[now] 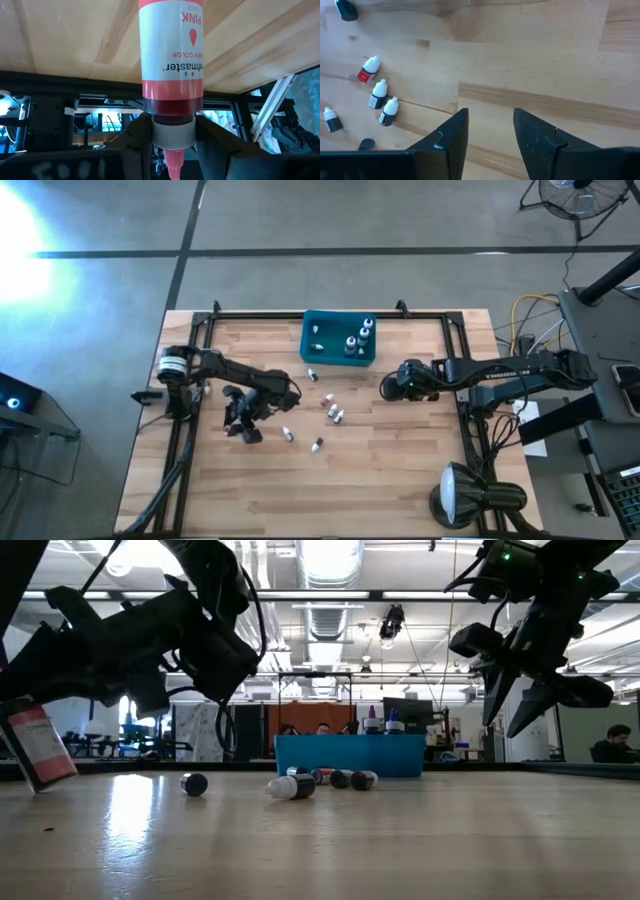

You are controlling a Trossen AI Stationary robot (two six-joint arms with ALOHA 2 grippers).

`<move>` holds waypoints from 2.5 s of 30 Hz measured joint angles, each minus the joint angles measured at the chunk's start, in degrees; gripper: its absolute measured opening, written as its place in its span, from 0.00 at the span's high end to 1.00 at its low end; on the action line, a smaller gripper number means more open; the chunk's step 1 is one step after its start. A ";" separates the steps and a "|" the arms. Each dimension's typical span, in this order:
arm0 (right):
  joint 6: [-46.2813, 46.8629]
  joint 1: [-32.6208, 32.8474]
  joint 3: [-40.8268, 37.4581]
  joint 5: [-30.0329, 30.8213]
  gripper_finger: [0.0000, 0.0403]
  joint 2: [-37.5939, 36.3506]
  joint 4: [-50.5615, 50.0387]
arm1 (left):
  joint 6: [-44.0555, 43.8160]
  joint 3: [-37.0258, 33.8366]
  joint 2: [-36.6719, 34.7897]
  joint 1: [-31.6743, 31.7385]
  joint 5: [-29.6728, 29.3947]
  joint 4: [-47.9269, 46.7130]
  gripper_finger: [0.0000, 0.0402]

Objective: Pick & Place food coloring
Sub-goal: Put the large pink food coloring bottle into the blue bin

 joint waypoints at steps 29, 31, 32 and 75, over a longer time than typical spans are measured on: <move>-0.25 0.00 0.00 0.71 0.63 2.86 1.42 | 1.50 6.48 0.36 0.28 -0.65 0.22 0.72; -0.52 0.00 0.00 0.35 0.63 4.07 1.50 | 1.33 6.66 0.36 0.31 -0.69 0.22 0.72; -0.65 -0.01 0.00 0.02 0.63 4.66 1.71 | 1.20 6.67 0.36 0.31 -0.77 0.22 0.72; -7.17 -0.04 0.02 -1.12 0.63 8.61 7.35 | -8.64 9.73 0.34 0.20 -7.08 0.20 0.71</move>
